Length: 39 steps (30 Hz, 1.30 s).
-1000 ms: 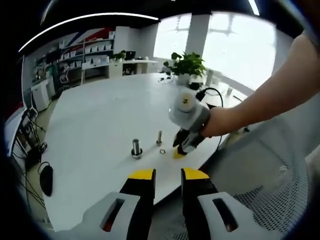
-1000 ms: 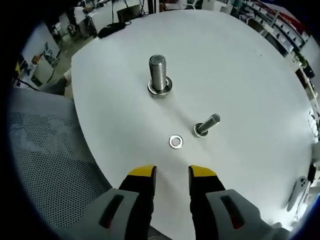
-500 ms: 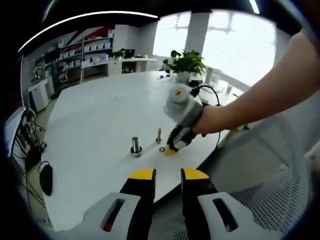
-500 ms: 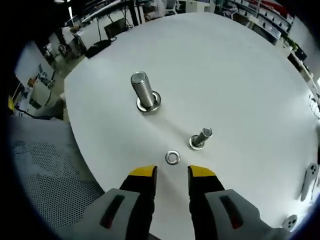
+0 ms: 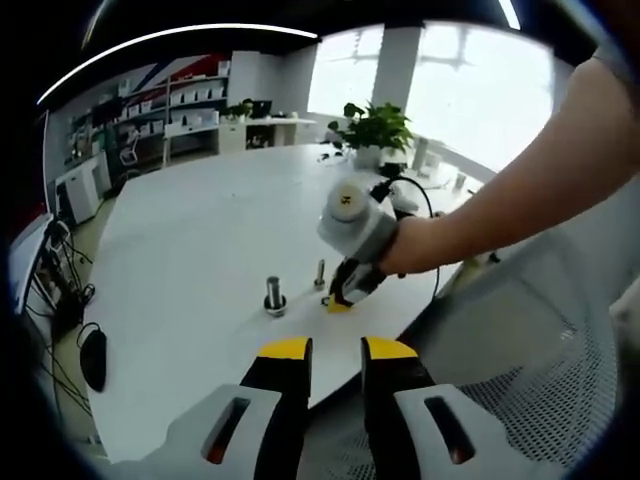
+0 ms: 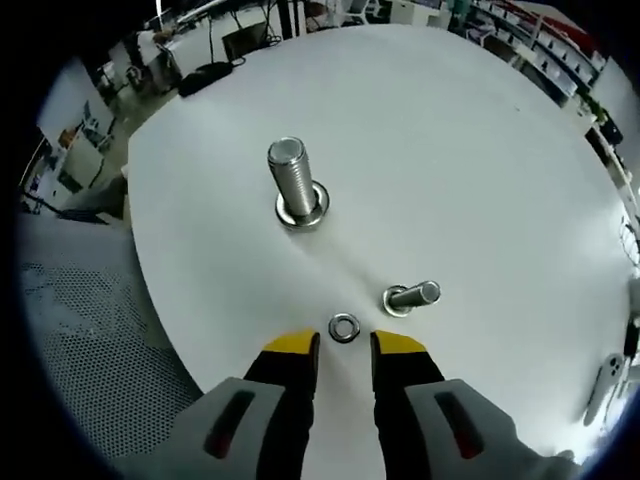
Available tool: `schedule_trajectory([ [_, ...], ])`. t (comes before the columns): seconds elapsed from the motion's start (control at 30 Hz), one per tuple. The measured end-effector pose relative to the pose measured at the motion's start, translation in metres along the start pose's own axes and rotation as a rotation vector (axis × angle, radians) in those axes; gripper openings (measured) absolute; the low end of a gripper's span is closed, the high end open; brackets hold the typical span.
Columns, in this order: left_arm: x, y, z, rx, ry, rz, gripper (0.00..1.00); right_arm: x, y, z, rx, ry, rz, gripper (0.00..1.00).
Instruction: Place the washer onto the threaded stud by aligning its center hole with the stud, sliding it down to the base, and recovering from edge contact or off-axis alignment until the washer reaches the visible bottom stop.
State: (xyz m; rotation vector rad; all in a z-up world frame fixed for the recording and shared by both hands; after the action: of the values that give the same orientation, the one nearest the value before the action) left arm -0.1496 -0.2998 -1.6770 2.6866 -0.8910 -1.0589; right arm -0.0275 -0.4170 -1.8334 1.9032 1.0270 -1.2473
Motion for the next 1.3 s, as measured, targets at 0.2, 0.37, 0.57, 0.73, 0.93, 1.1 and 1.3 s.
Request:
schedule_trajectory([
  [0.2, 0.0000, -0.0004, 0.0016, -0.006, -0.006, -0.004, 0.16, 0.0021, 0.0015, -0.0048, -0.059, -0.019, -0.031, 0.20],
  [0.37, -0.0003, 0.0010, -0.0020, 0.000, 0.009, 0.003, 0.15, 0.0014, 0.0002, -0.0023, -0.123, -0.047, -0.060, 0.19],
  [0.57, 0.0015, 0.0025, 0.0023, 0.001, -0.018, 0.010, 0.15, 0.0033, 0.0014, -0.0029, -0.172, -0.074, -0.084, 0.16],
  [0.73, 0.0010, 0.0011, 0.0024, -0.007, -0.015, 0.005, 0.16, 0.0038, 0.0007, -0.0037, -0.294, -0.174, -0.113, 0.16],
  [0.93, 0.0014, 0.0013, 0.0024, -0.005, -0.017, 0.005, 0.16, 0.0061, -0.0044, -0.0069, -0.417, -0.286, -0.130, 0.16],
  [1.1, 0.0014, 0.0007, 0.0019, -0.008, -0.013, 0.002, 0.15, 0.0049, -0.0081, -0.0082, -0.474, -0.344, -0.140, 0.16],
  [1.3, 0.0014, 0.0000, 0.0012, -0.009, -0.011, 0.001, 0.15, 0.0071, -0.0033, -0.0073, -0.467, -0.353, -0.137, 0.16],
])
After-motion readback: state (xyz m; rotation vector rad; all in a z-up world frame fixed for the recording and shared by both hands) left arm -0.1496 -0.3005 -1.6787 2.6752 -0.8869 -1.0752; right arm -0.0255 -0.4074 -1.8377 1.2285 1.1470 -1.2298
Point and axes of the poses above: the point that each gripper's makers call its tool centre point, and the gripper's own axes: x roughly forward along the fingers, y roughly to its right, z roughly out of its underside, the point moved 2 cm from there along -x, roughly backward along the fingers, and after that the axes turned 12 degrees about -x, right-handed, at the moved point
